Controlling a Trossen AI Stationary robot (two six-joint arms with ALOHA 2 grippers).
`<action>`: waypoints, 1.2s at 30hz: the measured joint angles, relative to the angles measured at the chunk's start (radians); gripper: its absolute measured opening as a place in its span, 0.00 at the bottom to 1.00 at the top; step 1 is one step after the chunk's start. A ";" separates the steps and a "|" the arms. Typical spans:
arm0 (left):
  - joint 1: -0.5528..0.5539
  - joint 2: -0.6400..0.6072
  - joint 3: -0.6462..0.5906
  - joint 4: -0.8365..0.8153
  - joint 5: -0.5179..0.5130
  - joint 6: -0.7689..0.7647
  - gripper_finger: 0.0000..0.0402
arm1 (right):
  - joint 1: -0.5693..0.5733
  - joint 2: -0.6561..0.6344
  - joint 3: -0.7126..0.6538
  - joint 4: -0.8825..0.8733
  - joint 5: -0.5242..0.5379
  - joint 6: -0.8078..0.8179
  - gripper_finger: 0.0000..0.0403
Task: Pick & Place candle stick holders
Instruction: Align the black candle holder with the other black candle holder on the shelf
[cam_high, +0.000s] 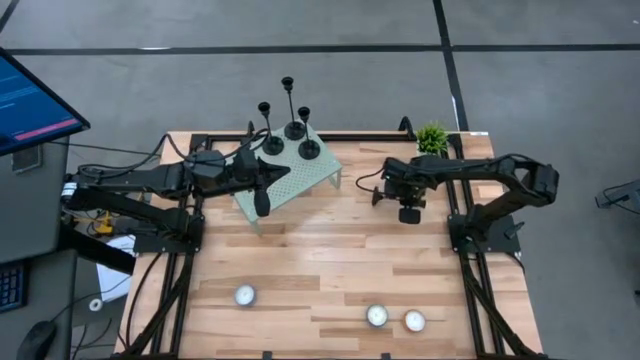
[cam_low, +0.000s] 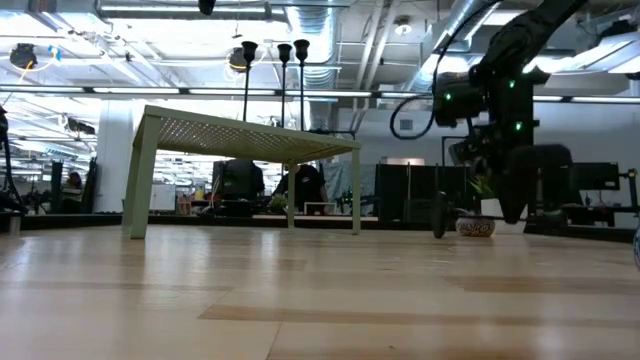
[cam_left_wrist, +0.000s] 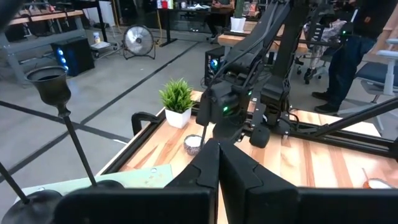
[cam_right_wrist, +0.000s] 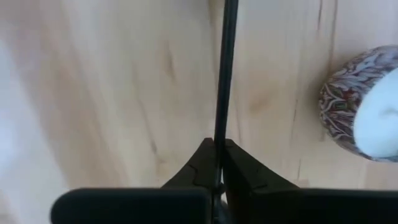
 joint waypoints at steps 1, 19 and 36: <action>0.000 0.002 0.000 0.000 0.000 0.000 0.02 | 0.008 -0.017 0.009 -0.019 0.000 0.008 0.01; 0.039 0.328 0.000 0.032 0.176 -0.061 0.42 | 0.224 -0.177 0.347 -0.357 0.068 0.158 0.00; 0.036 0.239 0.000 0.057 0.168 -0.124 0.56 | 0.023 -0.314 -0.029 -0.102 -0.023 0.089 0.50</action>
